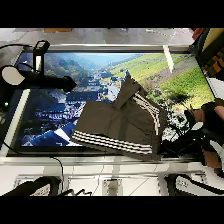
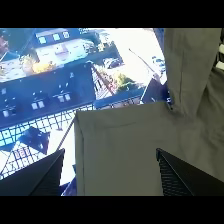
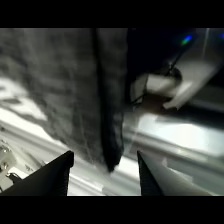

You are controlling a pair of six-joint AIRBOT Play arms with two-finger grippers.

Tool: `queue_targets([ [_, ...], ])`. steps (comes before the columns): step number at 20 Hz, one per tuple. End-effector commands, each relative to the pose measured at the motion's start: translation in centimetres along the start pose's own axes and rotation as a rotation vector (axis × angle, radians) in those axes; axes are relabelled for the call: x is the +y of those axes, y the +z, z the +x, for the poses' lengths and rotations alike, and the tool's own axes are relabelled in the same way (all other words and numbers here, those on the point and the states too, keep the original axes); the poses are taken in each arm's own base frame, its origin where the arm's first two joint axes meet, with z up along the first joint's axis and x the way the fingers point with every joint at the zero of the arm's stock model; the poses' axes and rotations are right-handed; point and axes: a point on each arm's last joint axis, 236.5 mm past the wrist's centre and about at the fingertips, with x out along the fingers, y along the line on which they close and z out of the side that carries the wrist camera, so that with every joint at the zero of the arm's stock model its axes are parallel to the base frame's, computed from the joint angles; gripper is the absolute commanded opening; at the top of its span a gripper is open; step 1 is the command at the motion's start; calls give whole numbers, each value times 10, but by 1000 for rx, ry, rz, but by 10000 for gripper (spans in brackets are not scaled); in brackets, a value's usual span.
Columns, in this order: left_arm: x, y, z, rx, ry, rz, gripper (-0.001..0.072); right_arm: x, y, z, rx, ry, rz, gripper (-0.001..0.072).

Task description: Fold the clothes and pants, and hang the long-sleeved shirts on hangers.

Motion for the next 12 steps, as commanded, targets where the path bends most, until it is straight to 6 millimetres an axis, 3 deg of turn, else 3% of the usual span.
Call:
queue_targets([
  [1, 4, -3, 6, 15, 5, -3, 638, 2, 18, 5, -61, 25, -61, 380],
  [2, 11, -5, 5, 23, 26, 3, 572, 8, 21, 4, -75, 46, -91, 380],
  [3, 19, -7, 3, 30, 44, -2, 445, 13, 23, 4, -87, 65, -120, 380],
  [4, 31, -11, 0, 40, 59, -23, 411, 17, 25, 3, -97, 80, -142, 380],
  [9, 98, -53, -21, 159, 123, -184, 411, 31, 30, 4, -125, 141, -149, 369],
  [12, 130, -90, -10, 239, 109, -313, 411, 29, 11, 22, -59, 129, -152, 370],
])
